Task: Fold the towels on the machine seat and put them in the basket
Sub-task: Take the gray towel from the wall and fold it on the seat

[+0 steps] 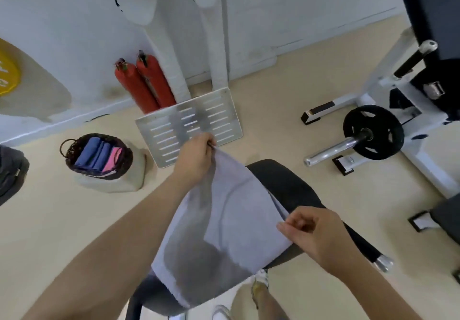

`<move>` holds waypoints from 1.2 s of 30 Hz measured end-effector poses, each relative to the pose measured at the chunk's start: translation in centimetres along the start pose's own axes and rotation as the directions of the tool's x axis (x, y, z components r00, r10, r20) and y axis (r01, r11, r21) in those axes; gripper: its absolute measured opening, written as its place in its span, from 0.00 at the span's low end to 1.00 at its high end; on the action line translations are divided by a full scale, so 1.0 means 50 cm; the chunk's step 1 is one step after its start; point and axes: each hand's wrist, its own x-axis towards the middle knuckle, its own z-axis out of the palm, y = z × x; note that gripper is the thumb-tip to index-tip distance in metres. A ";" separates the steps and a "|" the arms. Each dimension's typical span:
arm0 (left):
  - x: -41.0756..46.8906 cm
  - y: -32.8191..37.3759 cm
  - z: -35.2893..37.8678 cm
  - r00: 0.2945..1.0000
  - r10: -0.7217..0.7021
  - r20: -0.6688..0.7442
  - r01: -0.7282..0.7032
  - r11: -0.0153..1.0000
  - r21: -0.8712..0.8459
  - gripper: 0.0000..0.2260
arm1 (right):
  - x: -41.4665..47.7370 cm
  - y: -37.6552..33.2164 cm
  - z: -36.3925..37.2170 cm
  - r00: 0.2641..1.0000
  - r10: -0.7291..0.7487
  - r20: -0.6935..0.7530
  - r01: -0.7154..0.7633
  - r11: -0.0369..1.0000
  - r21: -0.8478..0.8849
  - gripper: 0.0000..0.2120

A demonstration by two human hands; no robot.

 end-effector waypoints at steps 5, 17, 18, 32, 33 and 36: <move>0.049 0.024 0.180 0.985 -0.062 0.162 0.066 0.998 -0.023 0.12 | 0.060 0.150 -0.016 0.964 0.194 -0.181 -0.191 0.981 0.035 0.15; 0.159 0.101 0.306 0.965 0.067 0.252 -0.073 0.997 0.012 0.14 | 0.085 0.219 -0.040 0.838 0.430 -0.336 -0.377 0.901 0.215 0.11; 0.166 0.108 0.315 0.961 0.080 0.263 -0.089 0.996 0.023 0.14 | 0.084 0.222 -0.040 0.831 0.436 -0.346 -0.378 0.898 0.224 0.11; 0.023 0.086 0.178 0.982 -0.116 0.151 0.133 0.985 -0.108 0.16 | 0.087 0.183 -0.056 0.886 0.137 -0.443 -0.294 0.905 -0.307 0.14; -0.020 0.064 0.141 0.979 -0.163 0.118 0.173 0.982 -0.074 0.14 | 0.093 0.166 -0.061 0.897 0.038 -0.441 -0.224 0.898 -0.378 0.14; -0.147 -0.030 0.059 0.910 -0.406 0.081 0.399 0.913 0.091 0.10 | 0.129 0.111 -0.054 0.952 -0.147 -0.268 0.000 0.876 -0.483 0.12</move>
